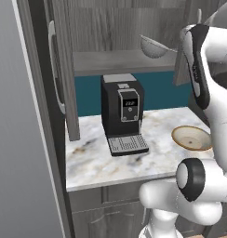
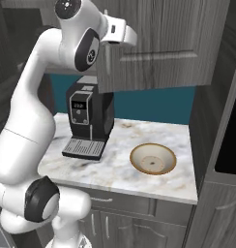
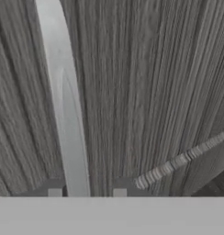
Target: Open the cabinet and setup a tea strainer by placing it in the bowl upright.
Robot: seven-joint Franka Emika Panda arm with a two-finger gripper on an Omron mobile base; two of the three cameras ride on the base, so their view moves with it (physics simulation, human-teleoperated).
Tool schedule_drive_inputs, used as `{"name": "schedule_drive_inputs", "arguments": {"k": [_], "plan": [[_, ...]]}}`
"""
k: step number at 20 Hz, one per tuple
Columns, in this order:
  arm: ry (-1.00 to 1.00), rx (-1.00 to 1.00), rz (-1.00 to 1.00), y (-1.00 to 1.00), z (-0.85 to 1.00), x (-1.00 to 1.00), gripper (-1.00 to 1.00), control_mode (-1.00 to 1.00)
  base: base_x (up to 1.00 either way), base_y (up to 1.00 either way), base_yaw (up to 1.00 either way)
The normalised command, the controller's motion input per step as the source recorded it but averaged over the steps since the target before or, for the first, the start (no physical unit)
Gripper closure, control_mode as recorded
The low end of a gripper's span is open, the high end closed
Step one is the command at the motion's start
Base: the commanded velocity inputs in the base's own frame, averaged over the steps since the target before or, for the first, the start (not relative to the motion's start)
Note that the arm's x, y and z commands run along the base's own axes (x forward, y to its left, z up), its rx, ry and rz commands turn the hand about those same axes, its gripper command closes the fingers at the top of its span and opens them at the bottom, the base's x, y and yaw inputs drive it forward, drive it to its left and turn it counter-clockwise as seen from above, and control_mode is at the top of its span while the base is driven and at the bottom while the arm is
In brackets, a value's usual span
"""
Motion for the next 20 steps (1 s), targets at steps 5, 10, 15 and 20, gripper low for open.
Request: {"name": "schedule_drive_inputs", "arguments": {"k": [5,10,15,20], "plan": [[0.19,0.03,-0.04,-0.85,0.10,-0.98,1.00,-1.00,0.00,0.00,0.00],[0.18,0.08,-0.03,-0.85,0.03,-0.84,1.00,-1.00,0.00,0.00,0.00],[0.13,0.00,-0.03,-0.45,-0.01,-0.77,1.00,-1.00,0.00,0.00,0.00],[0.00,0.00,-0.12,-0.10,-0.01,-0.77,1.00,-1.00,0.00,0.00,0.00]]}}
